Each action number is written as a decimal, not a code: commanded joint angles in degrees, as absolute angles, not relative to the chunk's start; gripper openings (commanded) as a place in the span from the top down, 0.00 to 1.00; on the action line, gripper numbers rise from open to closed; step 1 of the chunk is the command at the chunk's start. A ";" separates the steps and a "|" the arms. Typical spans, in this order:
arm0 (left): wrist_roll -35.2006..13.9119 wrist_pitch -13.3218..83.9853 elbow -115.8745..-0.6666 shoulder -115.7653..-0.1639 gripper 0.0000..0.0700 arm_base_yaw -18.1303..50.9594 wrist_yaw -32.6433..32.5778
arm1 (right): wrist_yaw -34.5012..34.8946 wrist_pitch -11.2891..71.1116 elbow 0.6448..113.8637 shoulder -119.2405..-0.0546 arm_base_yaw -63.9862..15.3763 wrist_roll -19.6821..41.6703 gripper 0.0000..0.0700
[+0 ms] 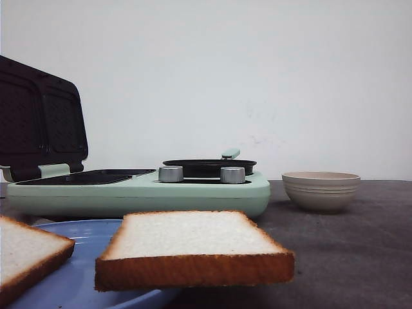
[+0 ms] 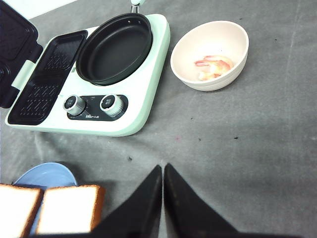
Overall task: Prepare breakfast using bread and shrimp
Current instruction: 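Move the left gripper down to the bread slice on the blue plate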
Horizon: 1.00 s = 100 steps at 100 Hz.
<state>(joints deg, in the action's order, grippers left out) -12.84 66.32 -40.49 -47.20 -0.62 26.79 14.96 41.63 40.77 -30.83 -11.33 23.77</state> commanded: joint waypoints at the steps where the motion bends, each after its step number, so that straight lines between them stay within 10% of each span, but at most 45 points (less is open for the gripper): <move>1: -11.09 66.81 -41.41 -48.05 0.26 -0.62 26.48 | 15.07 41.19 41.69 -30.98 -11.51 22.87 1.00; 100: -9.10 67.24 -41.41 -63.33 0.26 7.16 27.49 | 15.22 41.17 41.69 -30.98 -11.51 21.85 1.00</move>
<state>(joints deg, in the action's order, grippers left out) -9.76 67.55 -40.49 -62.17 6.74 27.20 15.00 41.63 40.80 -30.83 -11.33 22.50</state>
